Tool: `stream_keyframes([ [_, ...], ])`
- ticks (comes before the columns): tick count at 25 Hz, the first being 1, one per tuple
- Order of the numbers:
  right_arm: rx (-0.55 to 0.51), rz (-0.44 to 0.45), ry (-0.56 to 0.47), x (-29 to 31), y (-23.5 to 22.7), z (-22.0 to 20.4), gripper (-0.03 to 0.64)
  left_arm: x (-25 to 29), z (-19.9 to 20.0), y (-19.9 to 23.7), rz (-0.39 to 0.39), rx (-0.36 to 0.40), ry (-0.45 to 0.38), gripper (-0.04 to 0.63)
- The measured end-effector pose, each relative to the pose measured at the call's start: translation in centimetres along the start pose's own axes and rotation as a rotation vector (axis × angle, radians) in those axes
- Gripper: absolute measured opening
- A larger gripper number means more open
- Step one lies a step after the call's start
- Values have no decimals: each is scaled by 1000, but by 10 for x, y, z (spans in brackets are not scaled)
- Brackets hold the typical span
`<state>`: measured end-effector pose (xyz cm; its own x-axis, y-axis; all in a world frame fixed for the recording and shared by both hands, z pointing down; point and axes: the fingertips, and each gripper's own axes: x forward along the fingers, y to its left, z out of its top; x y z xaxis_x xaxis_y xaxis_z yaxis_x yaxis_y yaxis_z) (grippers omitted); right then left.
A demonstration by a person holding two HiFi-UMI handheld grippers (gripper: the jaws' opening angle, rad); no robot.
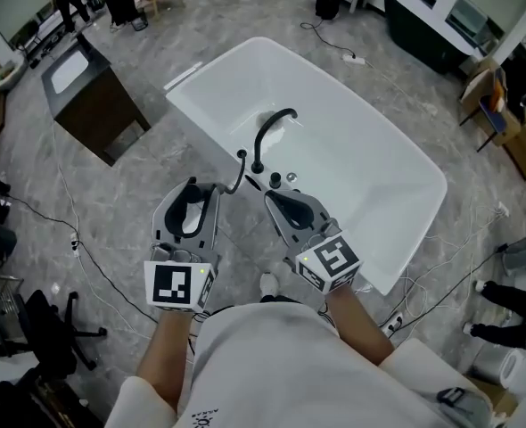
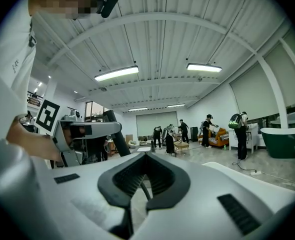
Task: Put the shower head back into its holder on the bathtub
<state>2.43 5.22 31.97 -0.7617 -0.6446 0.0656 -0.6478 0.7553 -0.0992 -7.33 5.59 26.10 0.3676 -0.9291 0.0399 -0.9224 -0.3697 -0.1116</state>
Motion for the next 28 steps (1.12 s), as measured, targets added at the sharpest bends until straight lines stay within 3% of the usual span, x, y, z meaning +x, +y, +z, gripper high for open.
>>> stream_keyframes([
  [16,0,27,19,29,-47,-2,18,58,0,13,26,8,2,143],
  [28,3,-16,44,56,-75,-8,18,100,-10,32,-22,-14,-2,143],
])
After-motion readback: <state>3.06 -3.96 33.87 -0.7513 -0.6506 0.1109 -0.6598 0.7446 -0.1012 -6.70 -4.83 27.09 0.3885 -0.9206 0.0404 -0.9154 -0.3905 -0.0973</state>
